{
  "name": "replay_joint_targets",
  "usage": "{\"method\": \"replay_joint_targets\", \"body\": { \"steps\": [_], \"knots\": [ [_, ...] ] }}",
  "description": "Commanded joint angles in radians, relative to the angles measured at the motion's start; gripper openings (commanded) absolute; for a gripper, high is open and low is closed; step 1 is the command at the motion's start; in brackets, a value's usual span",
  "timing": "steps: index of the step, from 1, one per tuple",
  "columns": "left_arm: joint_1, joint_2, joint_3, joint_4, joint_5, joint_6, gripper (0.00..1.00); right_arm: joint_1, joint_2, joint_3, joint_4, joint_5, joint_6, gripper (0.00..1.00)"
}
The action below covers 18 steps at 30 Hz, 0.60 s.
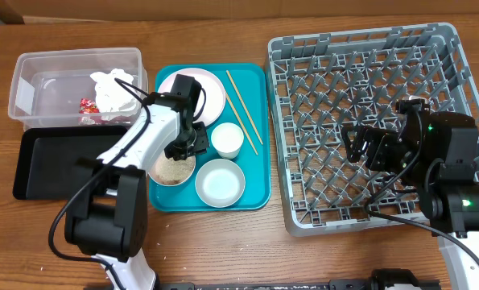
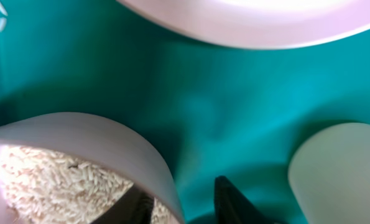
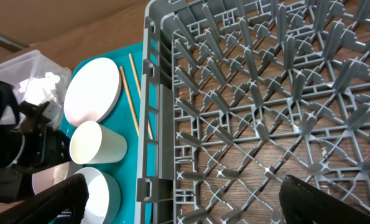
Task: Sort waste into correct bins and load items into the dishwasher
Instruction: 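Lower the left gripper and grasp the rim of the rice bowl, then carry the rice bowl left and tip the rice onto the black tray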
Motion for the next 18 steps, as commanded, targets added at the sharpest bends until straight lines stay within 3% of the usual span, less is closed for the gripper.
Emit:
{"method": "replay_joint_targets", "body": {
  "steps": [1,10,18],
  "knots": [
    [0.000,0.023,-0.009,-0.006,0.011,0.019,0.25,0.005,-0.002,0.029,-0.005,-0.006,0.004,1.00],
    [0.001,0.023,-0.003,-0.021,0.057,0.019,0.04,0.005,-0.002,0.029,-0.010,-0.006,0.004,1.00],
    [0.001,0.023,0.148,-0.223,0.049,0.057,0.04,0.005,-0.002,0.029,-0.009,-0.006,0.004,1.00]
  ]
}}
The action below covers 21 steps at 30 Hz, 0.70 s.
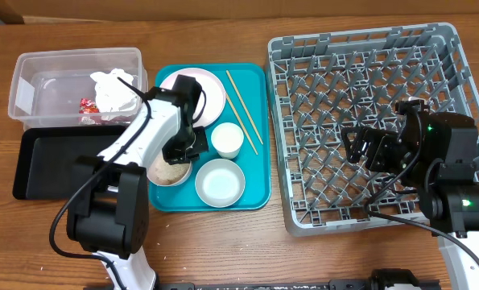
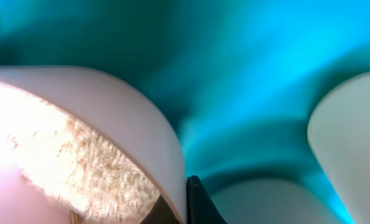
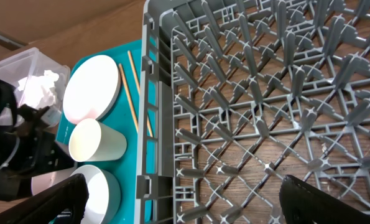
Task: Sort waste into correct bins and load items into the dishwasher
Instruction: 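Carry the rice bowl left and tip the rice onto the black tray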
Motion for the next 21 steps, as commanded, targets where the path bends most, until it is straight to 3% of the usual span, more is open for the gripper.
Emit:
{"method": "replay_joint_targets", "body": {
  "steps": [1,9,13,19,21],
  "knots": [
    [0.001,0.009,0.114,-0.075,0.021,0.040,0.04,0.005,-0.002,0.029,0.003,-0.006,0.004,1.00],
    [0.015,0.006,0.405,-0.354,0.026,0.116,0.04,0.005,-0.002,0.029,0.003,-0.006,0.004,1.00],
    [0.069,-0.036,0.448,-0.411,0.053,0.159,0.04,0.005,-0.002,0.029,0.003,-0.006,0.004,1.00],
    [0.280,-0.134,0.448,-0.440,0.190,0.332,0.04,0.005,-0.002,0.029,0.003,-0.006,0.004,1.00],
    [0.396,-0.138,0.447,-0.419,0.327,0.457,0.04,0.005,-0.002,0.029,0.003,-0.006,0.004,1.00]
  ]
}}
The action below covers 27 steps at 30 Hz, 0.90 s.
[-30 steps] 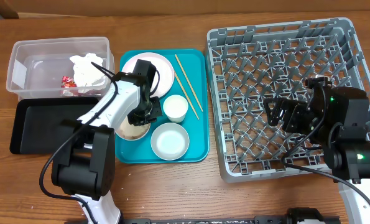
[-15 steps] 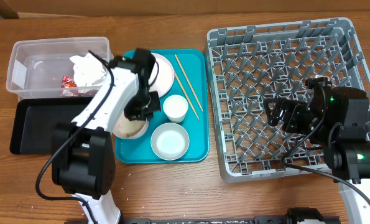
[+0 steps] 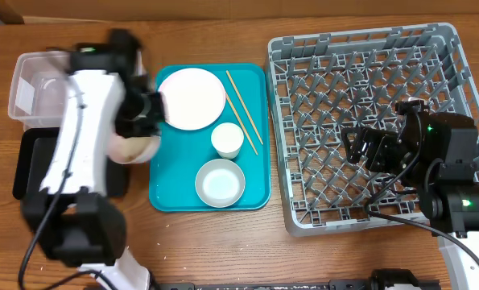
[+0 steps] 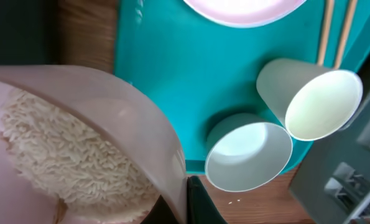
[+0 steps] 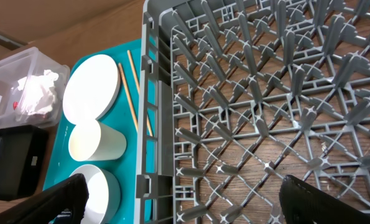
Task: Sort waste into correct bins and load items into the dishwasher
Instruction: 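Carry the rice bowl left and tip the rice onto the black tray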
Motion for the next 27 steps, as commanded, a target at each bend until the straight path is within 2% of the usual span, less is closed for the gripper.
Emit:
{"method": "replay_joint_targets", "body": {
  "steps": [1,5,10,12,13,17,22,27],
  "knots": [
    [0.160,-0.047,0.022,0.024,0.238,0.233,0.04,0.005,-0.002,0.029,0.005,-0.006,0.004,1.00],
    [0.346,-0.011,-0.014,0.036,0.476,0.397,0.04,0.005,-0.002,0.029,-0.010,-0.006,0.004,1.00],
    [0.518,-0.006,-0.127,0.081,0.661,0.496,0.04,0.005,-0.002,0.029,-0.014,-0.006,0.004,1.00],
    [0.587,-0.006,-0.196,0.153,0.715,0.494,0.04,0.005,-0.002,0.029,-0.017,-0.006,0.004,1.00],
    [0.651,-0.002,-0.266,0.225,0.791,0.489,0.04,0.005,-0.002,0.029,-0.023,-0.006,0.004,1.00],
    [0.763,0.039,-0.372,0.347,0.975,0.488,0.04,0.005,-0.002,0.029,-0.024,-0.006,0.004,1.00],
    [0.809,0.137,-0.395,0.436,1.118,0.487,0.04,0.005,-0.002,0.029,-0.025,-0.006,0.004,1.00],
    [0.810,0.249,-0.395,0.415,1.384,0.456,0.04,0.005,-0.002,0.029,-0.031,-0.006,0.004,1.00]
  ]
}}
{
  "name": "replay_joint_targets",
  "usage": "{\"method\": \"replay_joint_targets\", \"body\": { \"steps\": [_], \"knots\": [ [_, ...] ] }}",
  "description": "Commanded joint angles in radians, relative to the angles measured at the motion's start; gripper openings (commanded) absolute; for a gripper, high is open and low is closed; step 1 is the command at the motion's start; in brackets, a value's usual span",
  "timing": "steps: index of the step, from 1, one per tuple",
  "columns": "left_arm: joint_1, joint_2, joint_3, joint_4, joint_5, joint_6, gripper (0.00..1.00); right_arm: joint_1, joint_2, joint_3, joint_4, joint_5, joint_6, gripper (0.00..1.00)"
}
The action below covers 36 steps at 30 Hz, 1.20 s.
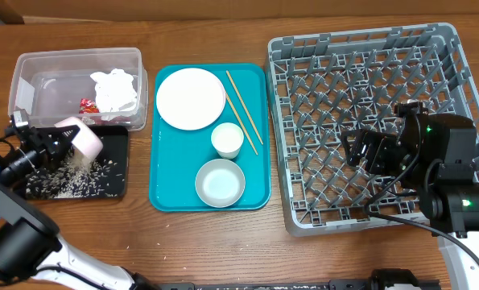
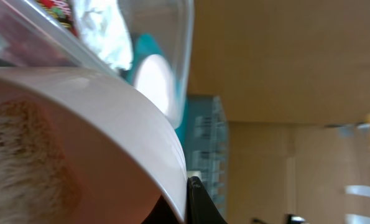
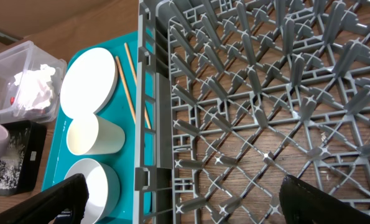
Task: Sort waste into correct bins and load items into the dishwasher
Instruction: 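Carry the rice bowl left and tip the rice onto the black tray, then bring the emptied pink bowl back and set it on the teal tray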
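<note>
My left gripper (image 1: 60, 139) is shut on the rim of a pink bowl (image 1: 84, 138), which is tipped on its side over the black tray (image 1: 114, 187). White rice (image 1: 78, 169) lies scattered on that tray. In the left wrist view the bowl's rim (image 2: 110, 118) fills the frame, pinched at my left gripper (image 2: 186, 200), with some rice still inside. My right gripper (image 1: 360, 150) hangs open above the grey dish rack (image 1: 368, 48); in the right wrist view its fingers (image 3: 45, 200) stand wide apart with nothing between them.
A clear bin (image 1: 30, 68) with tissue and a red wrapper stands behind the black tray. The teal tray (image 1: 171, 185) carries a white plate (image 1: 191, 98), chopsticks (image 1: 244, 107), a cup (image 1: 227, 139) and a light bowl (image 1: 220, 182).
The left arm has moved from beside the teal tray's left edge to the far left. The bowl is now tipped over the black tray, and rice lies on that tray.
My left gripper stood open round the rim of the rice bowl on the teal tray. Then it was shut on the rim. Then the bowl was off the tray to the left, and now it is tipped over the black tray. The right arm stayed still.
</note>
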Motion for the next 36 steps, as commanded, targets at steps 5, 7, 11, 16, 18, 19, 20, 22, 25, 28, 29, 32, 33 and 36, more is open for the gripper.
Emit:
{"method": "replay_joint_targets", "body": {
  "steps": [5,7,11,16,18,19,20,22,25,28,29,32,33,36],
  "knots": [
    [0.005,0.070,-0.009,-0.108,0.271,-0.090,0.04,0.005,-0.002,0.029,-0.002,-0.006,0.004,1.00],
    [0.011,0.069,-0.009,-0.161,0.271,-0.089,0.04,0.005,-0.002,0.029,-0.003,-0.006,0.004,1.00],
    [0.018,0.066,-0.009,-0.220,0.272,-0.083,0.04,0.005,-0.002,0.029,-0.003,-0.006,0.004,1.00],
    [0.032,0.066,-0.009,-0.239,0.271,-0.082,0.04,0.005,-0.002,0.029,-0.005,-0.006,0.004,1.00],
    [0.037,0.066,-0.009,-0.243,0.271,-0.083,0.04,0.005,-0.002,0.029,-0.005,-0.006,0.004,1.00],
    [0.039,0.066,-0.009,-0.252,0.271,-0.083,0.04,0.005,-0.002,0.029,-0.006,-0.006,0.004,1.00],
    [0.044,0.066,-0.009,-0.261,0.271,-0.082,0.04,0.005,-0.002,0.029,-0.006,-0.006,0.004,1.00],
    [0.051,0.066,-0.008,-0.244,0.270,-0.078,0.04,0.005,-0.002,0.029,-0.006,-0.006,0.004,1.00],
    [0.054,0.065,-0.005,-0.239,0.269,-0.050,0.04,0.005,-0.002,0.029,-0.006,-0.006,0.004,1.00],
    [0.035,0.037,0.012,-0.376,0.265,0.121,0.04,0.005,-0.002,0.029,-0.010,-0.006,0.004,1.00],
    [0.031,0.025,0.023,-0.418,0.250,0.170,0.04,0.005,-0.002,0.029,-0.010,-0.006,0.004,1.00],
    [-0.004,-0.042,0.108,-0.525,0.142,0.301,0.04,0.005,-0.002,0.029,-0.009,-0.005,0.003,1.00],
    [-0.018,-0.060,0.136,-0.533,0.105,0.300,0.04,0.005,-0.002,0.029,-0.009,-0.005,0.003,1.00],
    [-0.077,-0.125,0.222,-0.551,0.006,0.282,0.04,0.005,-0.002,0.029,-0.009,-0.005,0.003,1.00]
  ]
}}
